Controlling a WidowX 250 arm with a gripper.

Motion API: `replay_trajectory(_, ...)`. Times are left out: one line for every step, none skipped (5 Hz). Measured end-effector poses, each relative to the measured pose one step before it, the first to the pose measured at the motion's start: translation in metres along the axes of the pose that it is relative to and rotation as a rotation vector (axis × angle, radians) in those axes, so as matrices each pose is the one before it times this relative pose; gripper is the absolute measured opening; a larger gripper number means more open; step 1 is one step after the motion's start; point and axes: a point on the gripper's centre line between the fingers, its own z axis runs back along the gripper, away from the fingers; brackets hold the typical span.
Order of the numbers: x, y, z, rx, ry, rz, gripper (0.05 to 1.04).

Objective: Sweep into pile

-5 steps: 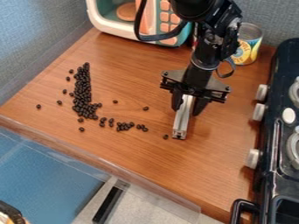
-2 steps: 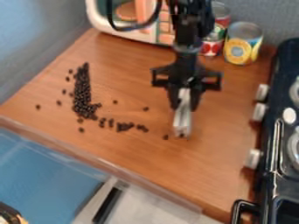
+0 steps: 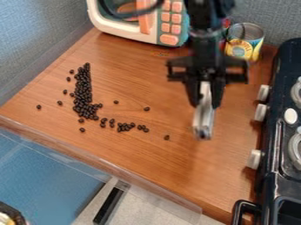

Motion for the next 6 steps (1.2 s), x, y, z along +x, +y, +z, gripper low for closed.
replay_trajectory(-0.00764, -0.0024, -0.01565, 0.0547, -0.0102, -0.0416, 0.338)
replay_trajectory(-0.00266, 0.00952, -0.02335, 0.063, -0.0132, -0.0194, 0.338)
replay_trajectory(0.00332, 0.00875, -0.01374, 0.0165, -0.0329, 0.0036, 0.338)
replay_trajectory(0.00482, 0.01067, -0.00324, 0.0114, -0.0062, 0.0186, 0.338)
replay_trajectory(0.00066, 0.01195, -0.00134, 0.0004, -0.004, -0.0168, 0.338)
replay_trajectory(0.00174, 0.02341, 0.00091, -0.0191, 0.001, -0.0011, 0.338)
